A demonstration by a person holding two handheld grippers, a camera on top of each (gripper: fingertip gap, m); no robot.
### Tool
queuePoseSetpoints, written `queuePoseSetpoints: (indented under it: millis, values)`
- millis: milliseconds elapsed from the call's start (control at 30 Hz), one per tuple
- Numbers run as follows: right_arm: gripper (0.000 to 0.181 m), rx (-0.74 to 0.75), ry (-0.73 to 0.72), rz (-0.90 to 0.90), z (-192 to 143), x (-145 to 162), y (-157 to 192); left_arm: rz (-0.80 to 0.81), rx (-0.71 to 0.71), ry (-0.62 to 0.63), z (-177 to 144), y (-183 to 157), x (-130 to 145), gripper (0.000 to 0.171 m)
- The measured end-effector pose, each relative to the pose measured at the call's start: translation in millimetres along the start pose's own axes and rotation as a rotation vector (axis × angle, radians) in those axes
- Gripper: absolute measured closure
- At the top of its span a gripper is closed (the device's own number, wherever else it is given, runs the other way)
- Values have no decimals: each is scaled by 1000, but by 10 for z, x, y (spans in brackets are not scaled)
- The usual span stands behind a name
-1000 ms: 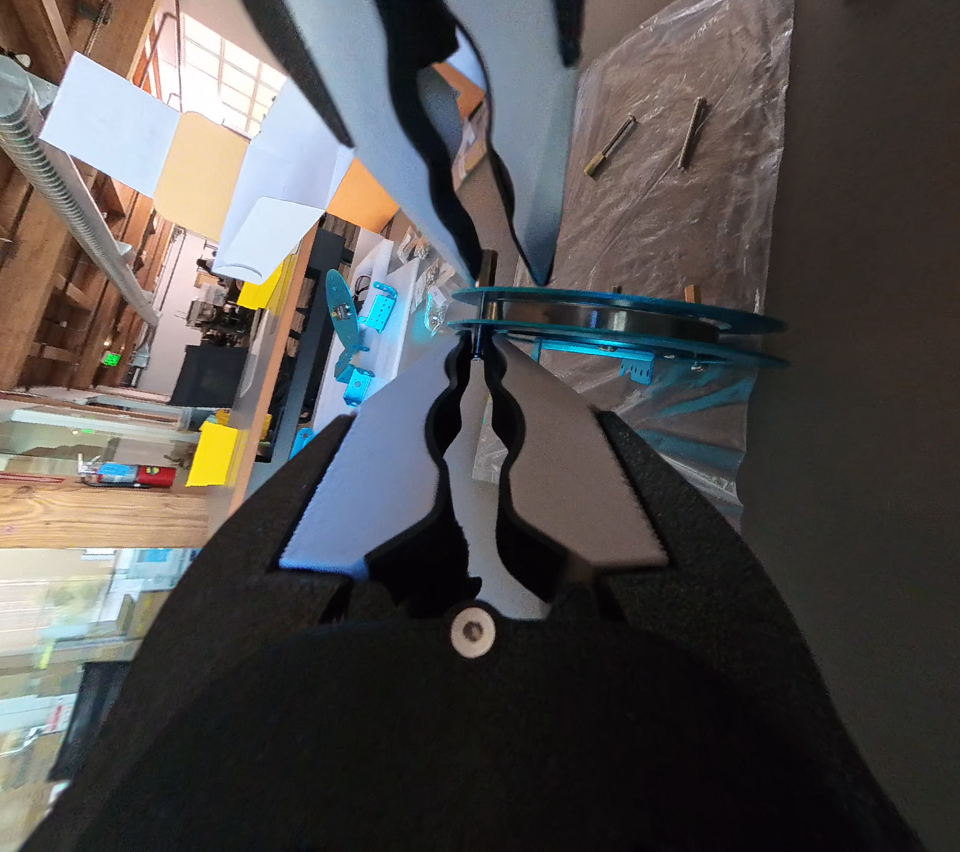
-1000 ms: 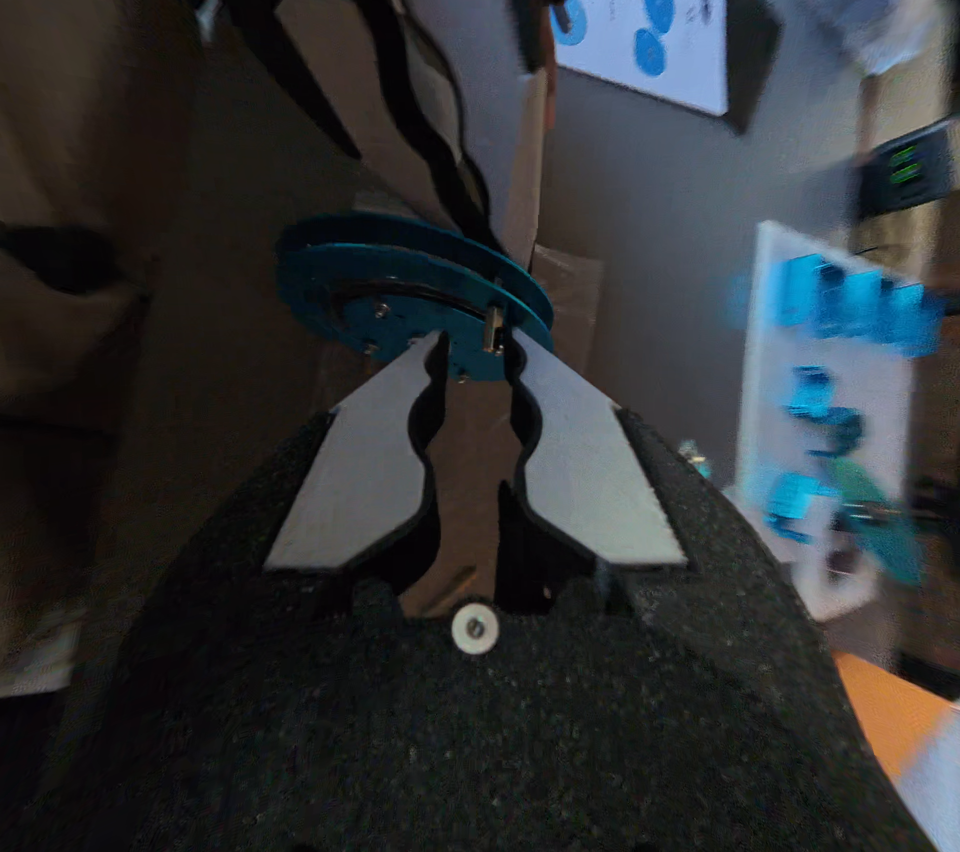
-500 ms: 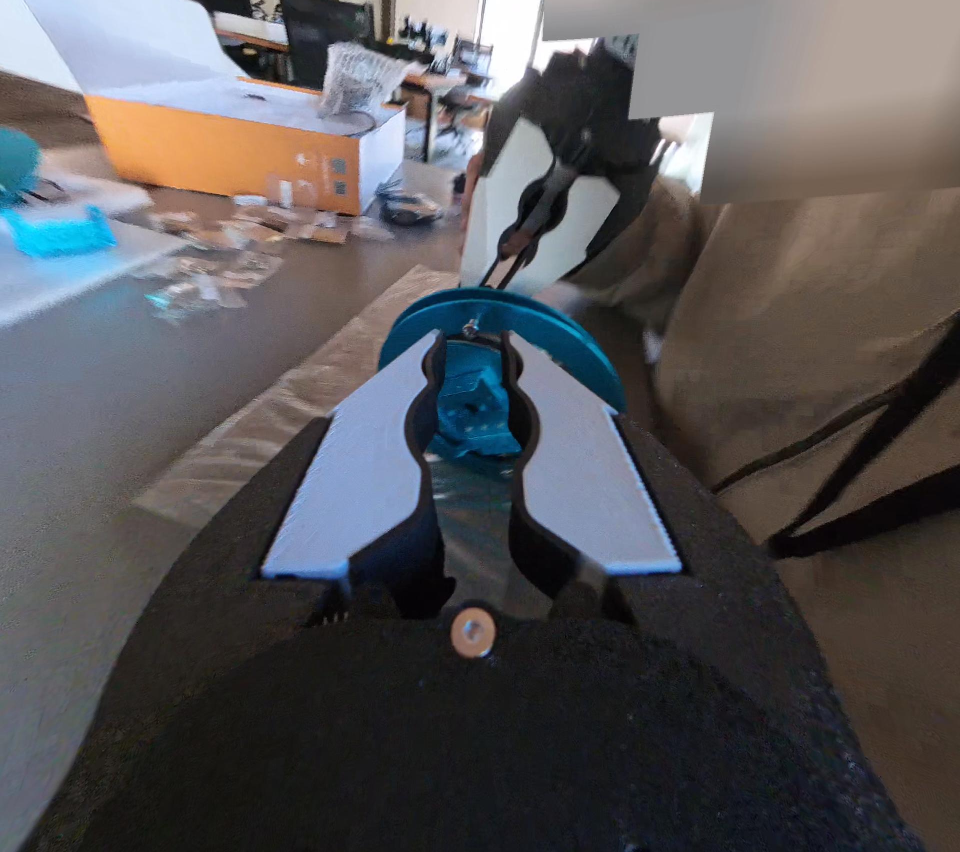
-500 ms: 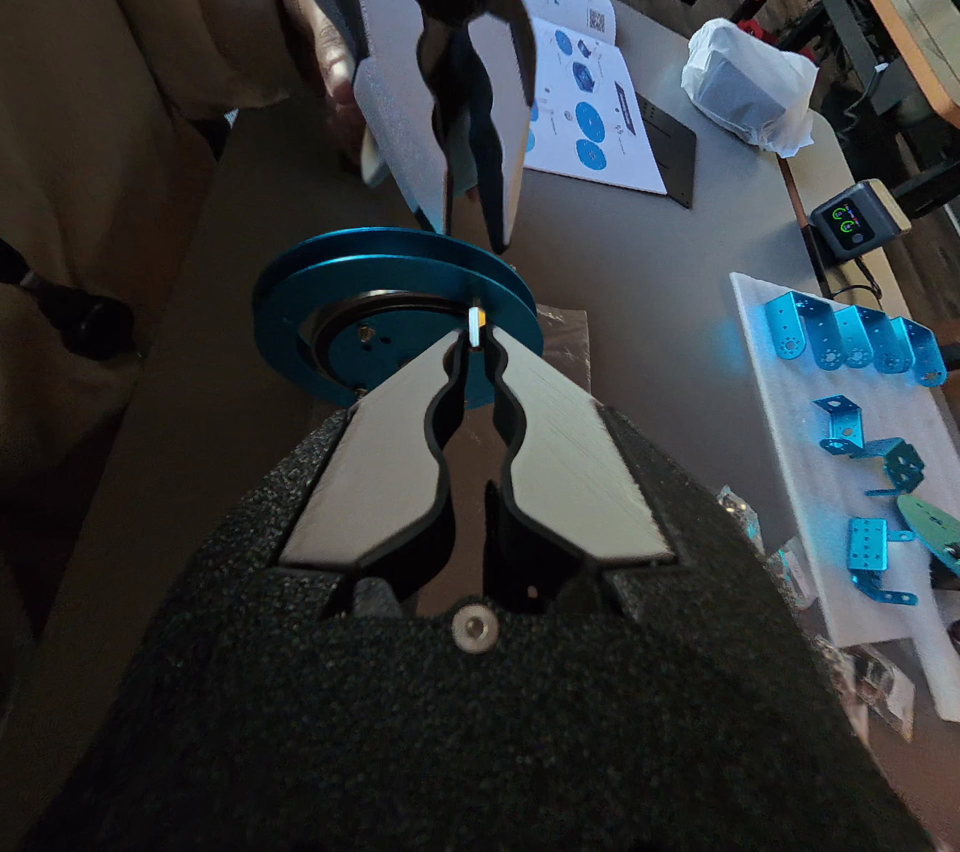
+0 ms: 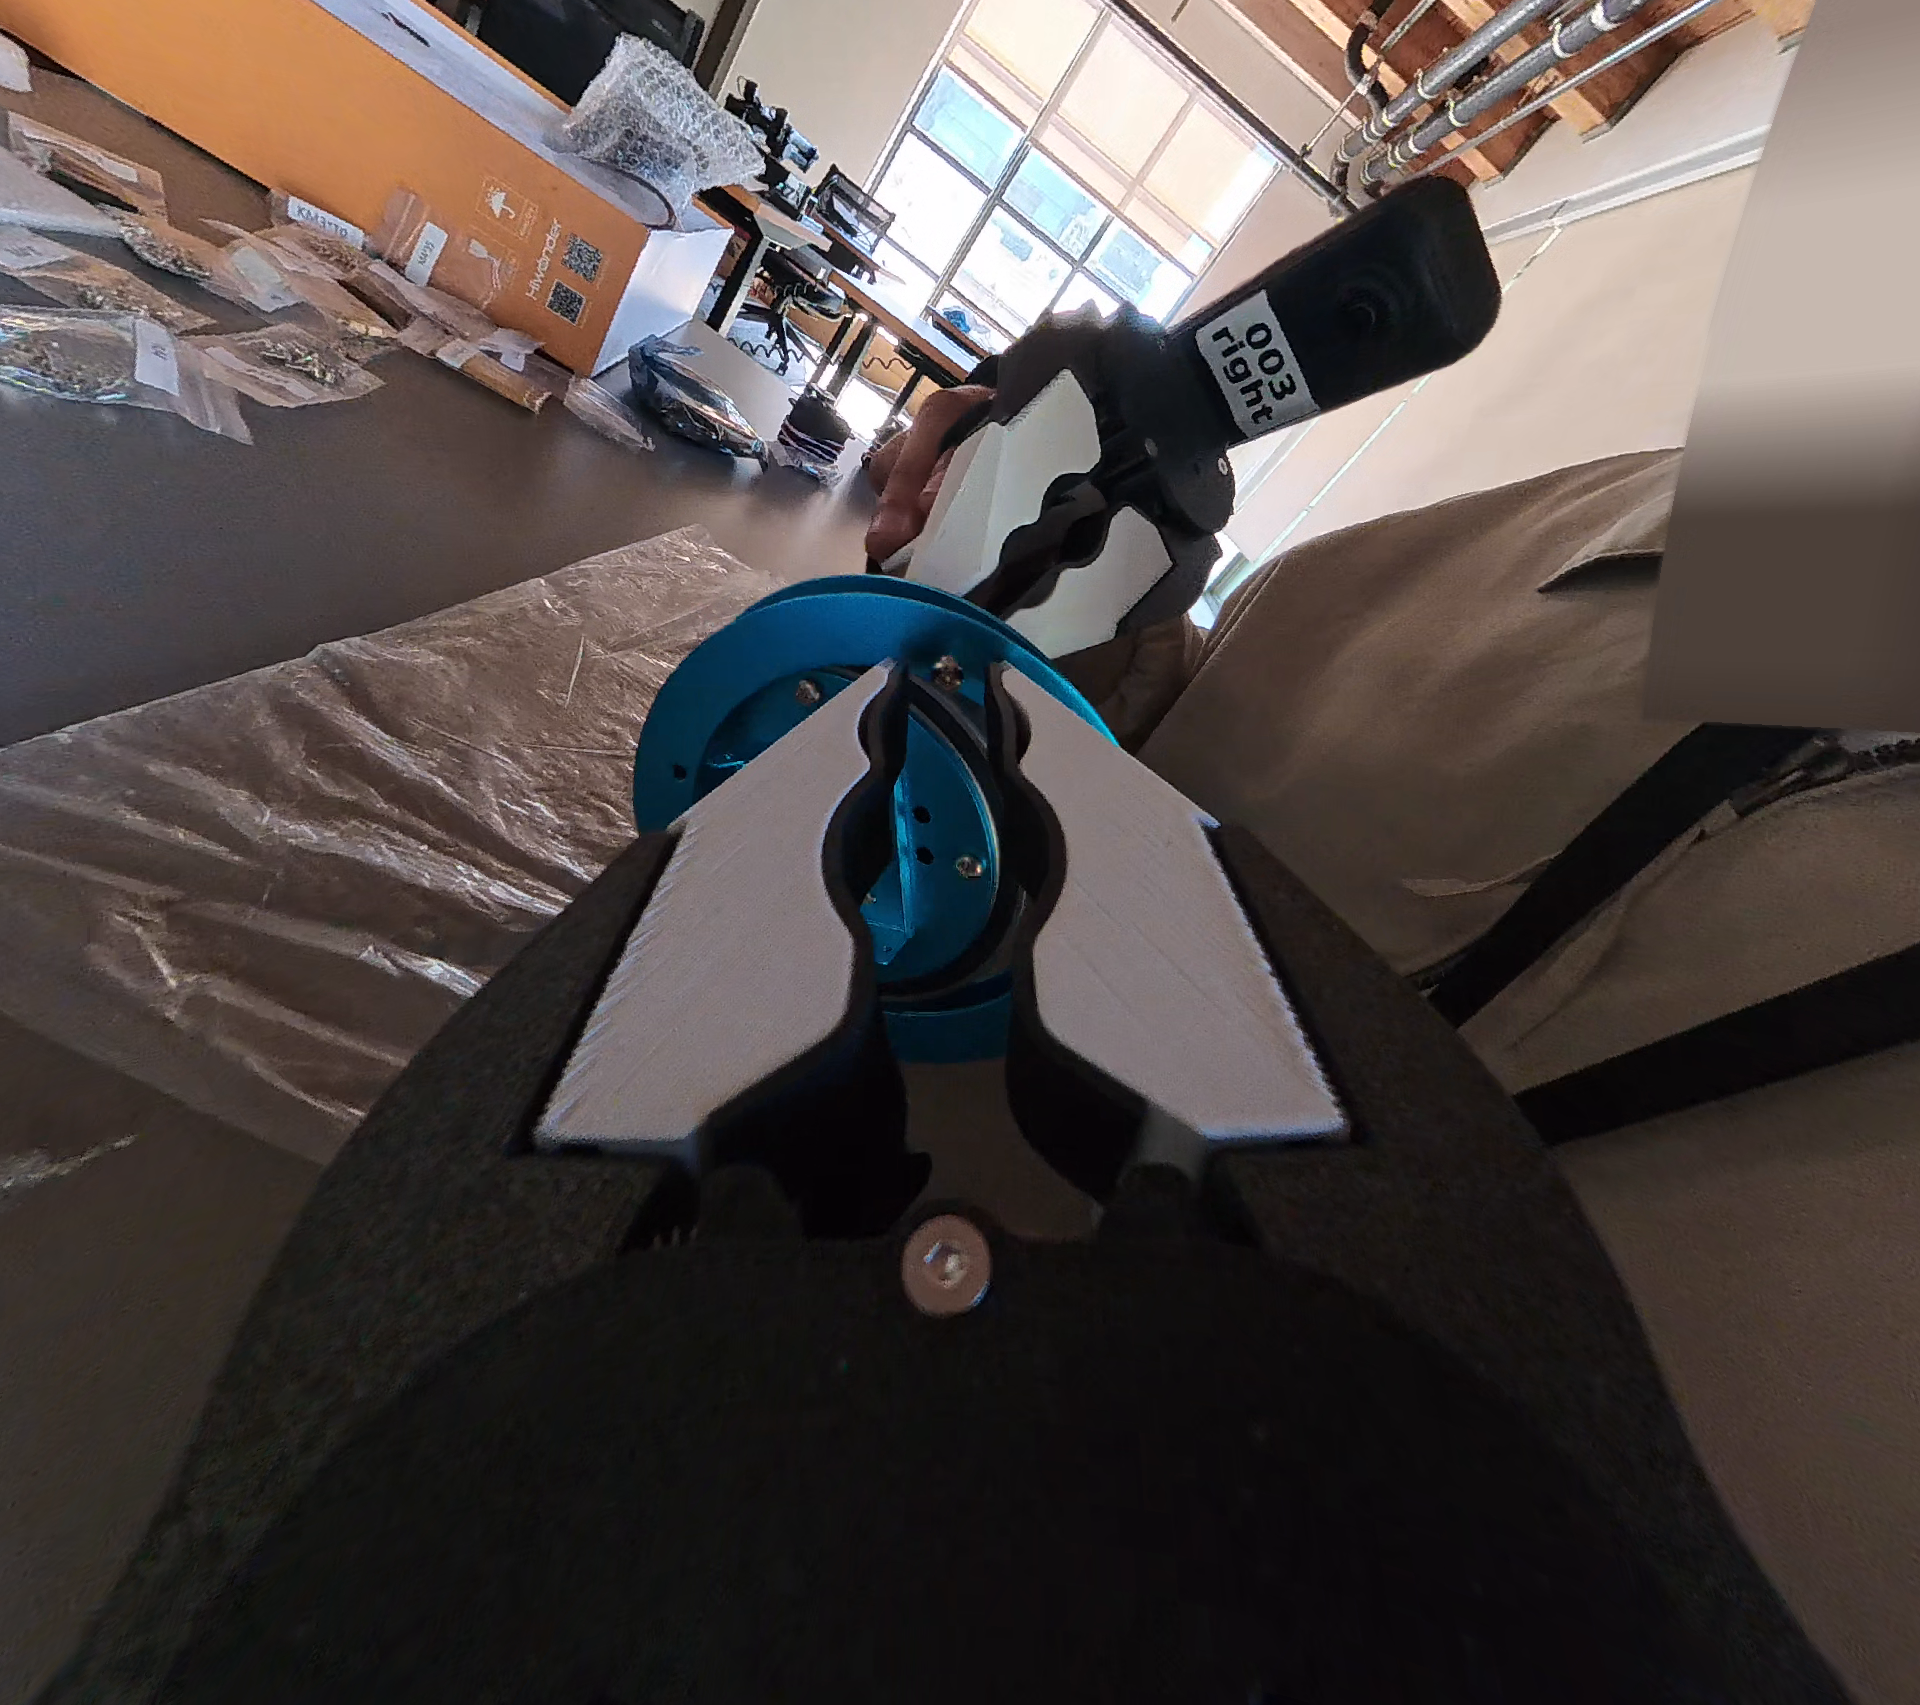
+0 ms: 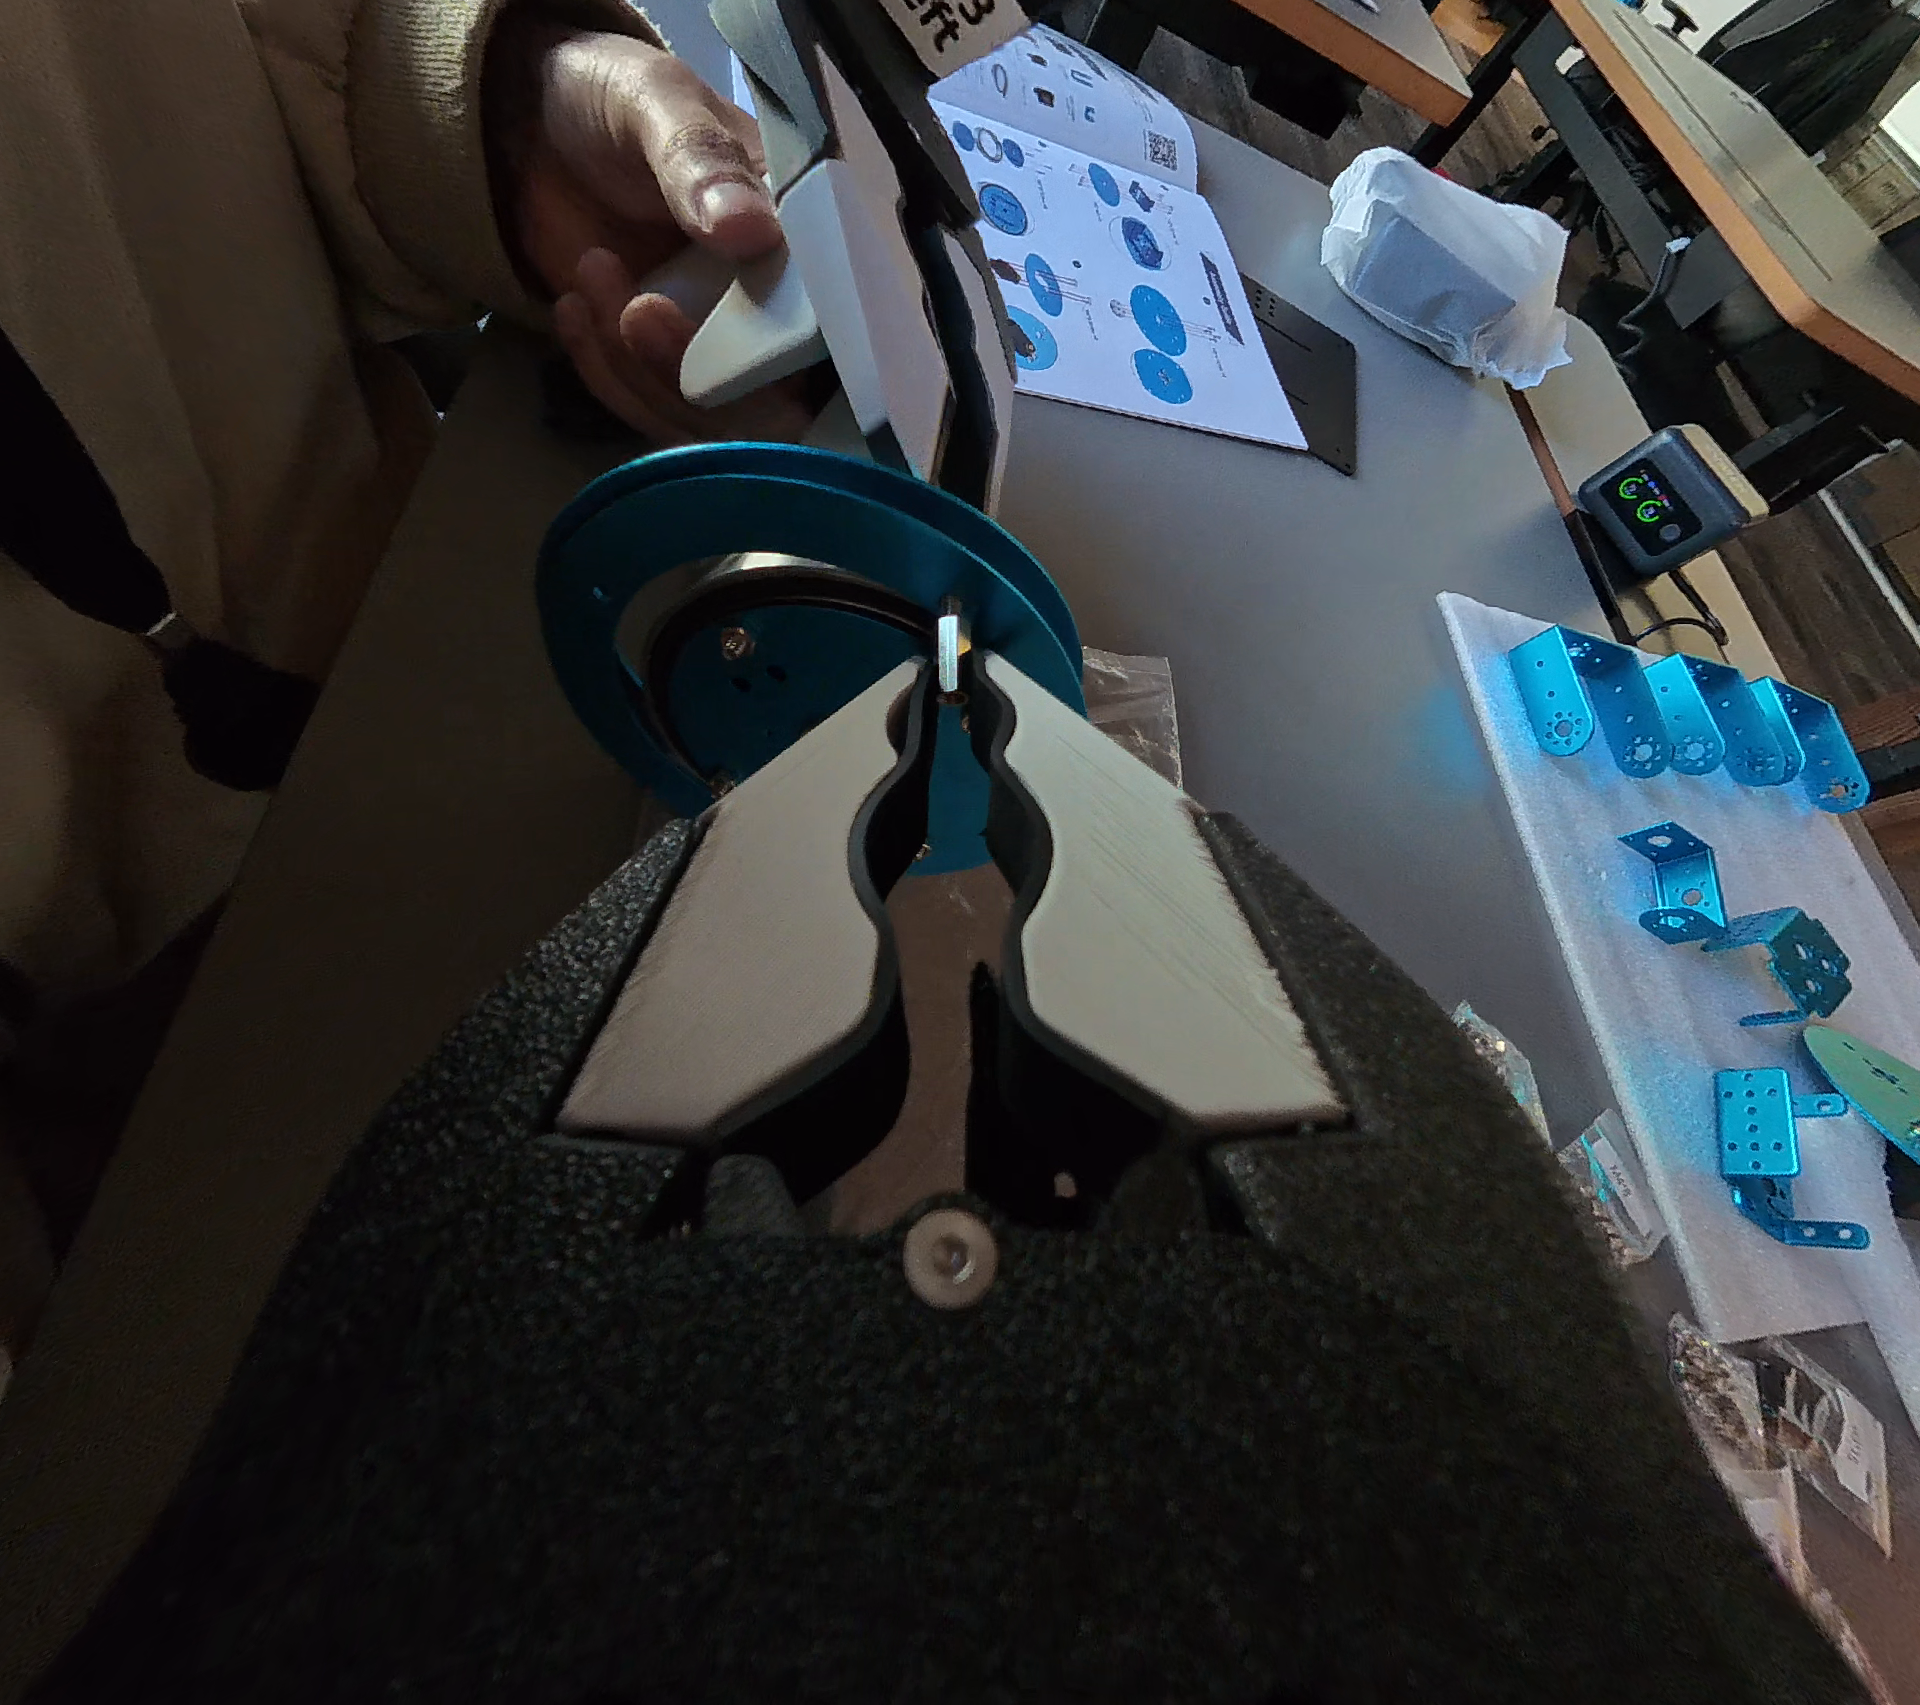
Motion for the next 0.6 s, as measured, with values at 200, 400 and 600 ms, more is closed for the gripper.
queuePoseSetpoints:
  millis: [200, 400, 600]
  values:
    - [177, -8, -13, -1, -6, 0, 7, 35, 15, 20, 16, -10, 4, 168]
    - [176, 21, -32, -77, -34, 23, 14, 69, 13, 20, 29, -13, 12, 169]
    - [156, 118, -70, -383, -113, 53, 94, 56, 17, 20, 23, -2, 11, 169]
Point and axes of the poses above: each gripper's, where its closed fingertips meet, z out along the fingers, x out of its underside, y = z × x across the jaws, the point moved 7 cm from there along -z, back along the fingers, and after that the axes turned 13 degrees about -y, right-handed, at the moved point
